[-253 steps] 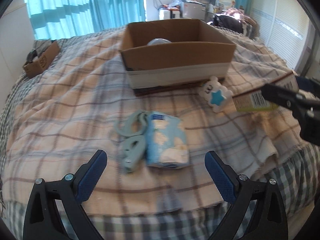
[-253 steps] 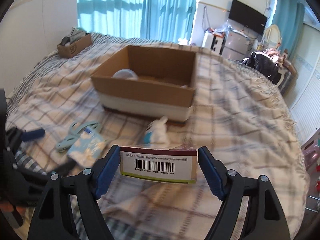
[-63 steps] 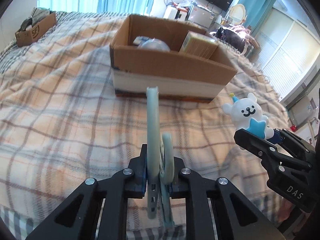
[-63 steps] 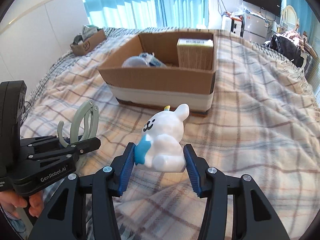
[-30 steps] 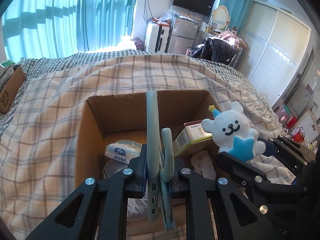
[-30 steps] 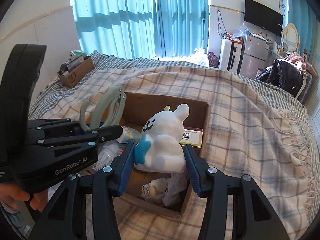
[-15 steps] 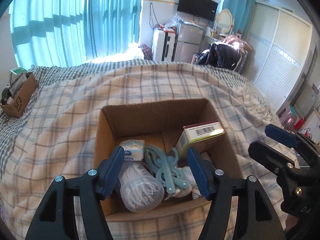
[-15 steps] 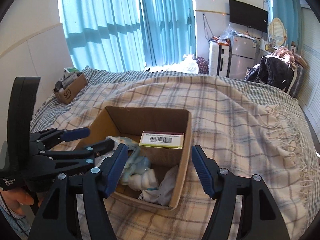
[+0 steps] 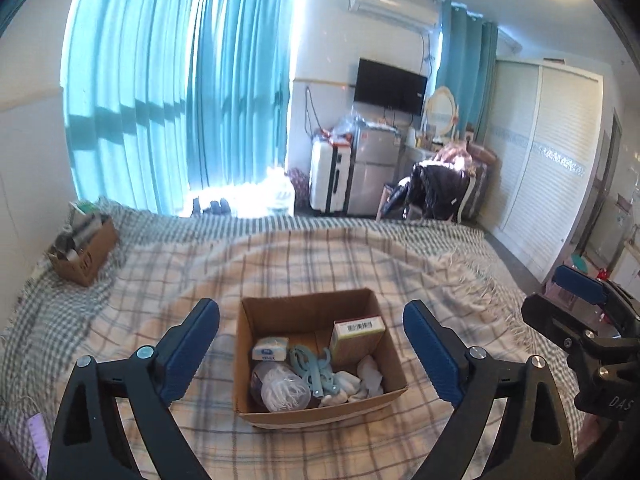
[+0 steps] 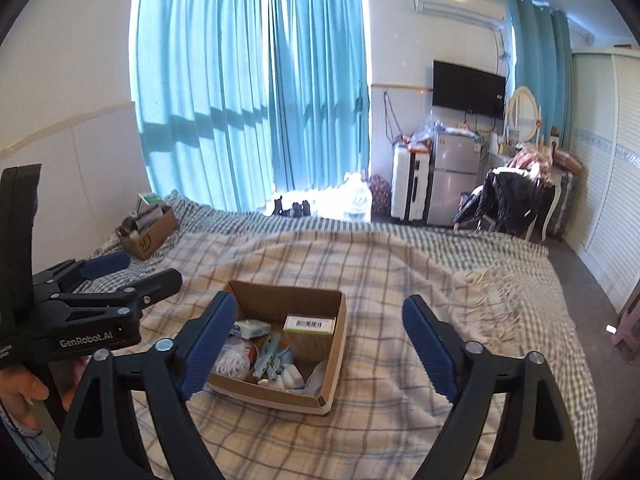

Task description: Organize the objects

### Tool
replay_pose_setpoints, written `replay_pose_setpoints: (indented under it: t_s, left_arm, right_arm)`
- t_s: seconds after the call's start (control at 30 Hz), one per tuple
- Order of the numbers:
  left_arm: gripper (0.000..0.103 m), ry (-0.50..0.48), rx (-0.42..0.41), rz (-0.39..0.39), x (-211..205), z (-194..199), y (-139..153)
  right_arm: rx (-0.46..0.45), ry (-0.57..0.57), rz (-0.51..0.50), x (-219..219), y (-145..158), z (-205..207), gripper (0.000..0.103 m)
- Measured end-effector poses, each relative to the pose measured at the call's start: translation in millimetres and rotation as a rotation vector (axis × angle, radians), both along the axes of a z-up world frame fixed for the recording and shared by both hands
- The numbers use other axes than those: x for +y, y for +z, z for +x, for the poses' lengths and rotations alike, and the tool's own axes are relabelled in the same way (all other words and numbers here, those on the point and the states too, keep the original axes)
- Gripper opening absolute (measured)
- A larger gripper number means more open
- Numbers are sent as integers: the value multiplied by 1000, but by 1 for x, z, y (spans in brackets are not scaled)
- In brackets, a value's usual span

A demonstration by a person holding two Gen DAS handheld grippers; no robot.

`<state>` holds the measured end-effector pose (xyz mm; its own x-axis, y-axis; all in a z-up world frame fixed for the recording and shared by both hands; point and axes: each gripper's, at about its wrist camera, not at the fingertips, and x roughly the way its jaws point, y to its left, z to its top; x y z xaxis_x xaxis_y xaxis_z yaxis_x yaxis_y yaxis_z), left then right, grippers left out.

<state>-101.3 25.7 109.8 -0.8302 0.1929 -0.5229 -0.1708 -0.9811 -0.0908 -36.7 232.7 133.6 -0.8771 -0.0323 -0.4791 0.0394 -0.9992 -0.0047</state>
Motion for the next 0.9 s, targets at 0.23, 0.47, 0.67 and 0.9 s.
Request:
replay_pose_setpoints:
  t_s: [0.23, 0.47, 0.67, 0.9]
  left_arm:
    - [103, 29, 136, 41, -16, 54, 31]
    - [103, 36, 198, 26, -24, 74, 13]
    - [103, 77, 175, 55, -28, 71, -42]
    - [103, 87, 89, 53, -26, 61, -89]
  right_arm:
    - [94, -46, 25, -5, 28, 46, 103]
    - [121, -99, 89, -9, 7, 61, 103]
    - [133, -128, 43, 2, -47, 51, 103]
    - [65, -141, 27, 12, -90, 27, 103]
